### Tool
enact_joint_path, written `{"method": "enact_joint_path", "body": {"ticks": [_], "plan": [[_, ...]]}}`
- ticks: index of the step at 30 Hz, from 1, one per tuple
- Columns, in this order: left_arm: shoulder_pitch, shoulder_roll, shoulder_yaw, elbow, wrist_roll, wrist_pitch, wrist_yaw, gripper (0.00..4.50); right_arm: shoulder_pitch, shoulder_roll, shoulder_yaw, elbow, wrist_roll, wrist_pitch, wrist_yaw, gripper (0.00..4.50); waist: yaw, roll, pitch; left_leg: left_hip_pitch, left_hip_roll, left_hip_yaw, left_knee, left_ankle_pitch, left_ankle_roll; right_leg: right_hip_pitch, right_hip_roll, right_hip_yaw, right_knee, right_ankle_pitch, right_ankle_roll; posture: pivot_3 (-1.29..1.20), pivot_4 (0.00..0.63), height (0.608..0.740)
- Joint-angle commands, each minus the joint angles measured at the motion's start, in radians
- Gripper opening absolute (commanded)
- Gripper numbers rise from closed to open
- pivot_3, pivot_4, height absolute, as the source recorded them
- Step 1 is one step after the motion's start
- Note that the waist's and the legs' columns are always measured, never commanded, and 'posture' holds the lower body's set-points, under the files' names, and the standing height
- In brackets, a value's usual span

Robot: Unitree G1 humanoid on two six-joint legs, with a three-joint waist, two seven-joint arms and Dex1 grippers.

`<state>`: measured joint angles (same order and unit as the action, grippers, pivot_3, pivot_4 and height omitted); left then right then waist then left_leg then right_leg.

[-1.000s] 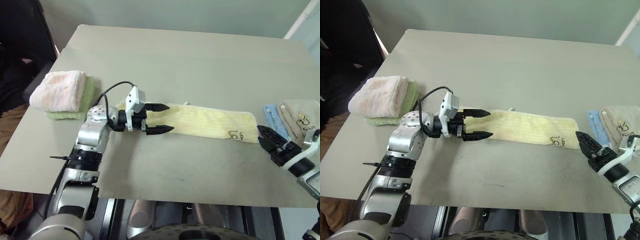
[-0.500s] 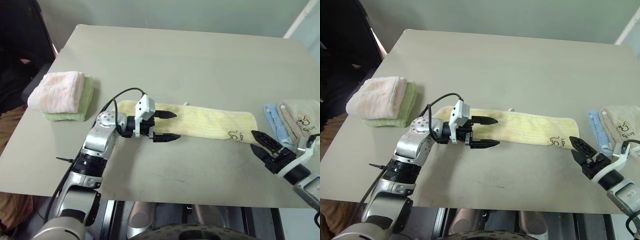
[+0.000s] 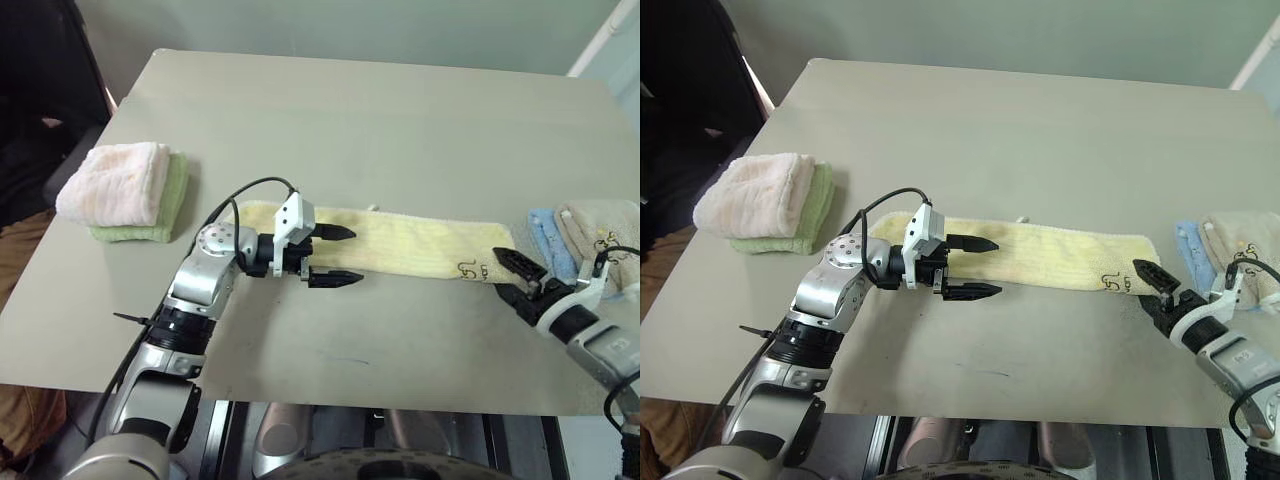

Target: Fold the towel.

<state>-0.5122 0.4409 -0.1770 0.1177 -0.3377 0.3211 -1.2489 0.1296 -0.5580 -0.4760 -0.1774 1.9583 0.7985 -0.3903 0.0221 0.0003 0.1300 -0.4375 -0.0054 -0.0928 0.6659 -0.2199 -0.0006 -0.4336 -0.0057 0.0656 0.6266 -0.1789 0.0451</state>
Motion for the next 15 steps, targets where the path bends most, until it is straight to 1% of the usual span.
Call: {"method": "enact_joint_path", "body": {"ticks": [1, 7, 8, 9, 10, 15], "plan": [[0.002, -0.009, -0.001, -0.003, -0.001, -0.028, 0.007, 4.49, -0.012, 0.009, 0.005, -0.005, -0.004, -0.038, -0.035, 4.45, 0.000, 0.000, 0.000, 0.000, 0.000, 0.000, 0.000, 0.000, 0.000, 0.000, 0.000, 0.000, 0.000, 0.000, 0.000, 0.00, 0.150, 0.740], [0.003, -0.004, -0.003, 0.029, 0.009, -0.058, 0.002, 4.49, 0.019, 0.019, 0.022, -0.043, -0.001, -0.041, -0.032, 4.45, 0.000, 0.000, 0.000, 0.000, 0.000, 0.000, 0.000, 0.000, 0.000, 0.000, 0.000, 0.000, 0.000, 0.001, 0.000, 0.00, 0.150, 0.740], [0.002, -0.004, -0.002, 0.036, 0.011, -0.064, 0.001, 4.50, 0.027, 0.020, 0.022, -0.046, 0.001, -0.043, -0.032, 4.09, 0.000, 0.000, 0.000, 0.000, 0.000, 0.000, 0.000, 0.000, 0.000, 0.000, 0.000, 0.000, 0.000, 0.000, 0.000, 0.00, 0.150, 0.740], [0.001, -0.003, -0.001, 0.043, 0.012, -0.069, -0.001, 4.50, 0.034, 0.022, 0.021, -0.049, 0.004, -0.046, -0.031, 3.90, 0.000, 0.000, 0.000, 0.000, 0.000, 0.000, 0.000, 0.000, 0.000, 0.000, 0.000, 0.000, 0.000, 0.000, 0.000, 0.00, 0.150, 0.740], [0.000, -0.003, 0.001, 0.050, 0.013, -0.074, -0.003, 4.50, 0.042, 0.021, 0.019, -0.052, 0.007, -0.048, -0.030, 3.60, 0.001, 0.000, 0.000, 0.000, 0.000, 0.000, 0.000, -0.001, 0.000, 0.000, 0.000, 0.000, 0.000, 0.000, 0.000, 0.00, 0.150, 0.740], [-0.006, -0.005, 0.001, 0.081, 0.018, -0.099, -0.010, 4.50, 0.068, 0.017, 0.001, -0.043, 0.008, -0.060, -0.018, 1.79, 0.001, 0.000, 0.000, 0.000, 0.000, 0.000, 0.000, -0.003, -0.001, 0.000, 0.000, 0.000, 0.000, -0.002, 0.001, 0.00, 0.150, 0.740]]}}
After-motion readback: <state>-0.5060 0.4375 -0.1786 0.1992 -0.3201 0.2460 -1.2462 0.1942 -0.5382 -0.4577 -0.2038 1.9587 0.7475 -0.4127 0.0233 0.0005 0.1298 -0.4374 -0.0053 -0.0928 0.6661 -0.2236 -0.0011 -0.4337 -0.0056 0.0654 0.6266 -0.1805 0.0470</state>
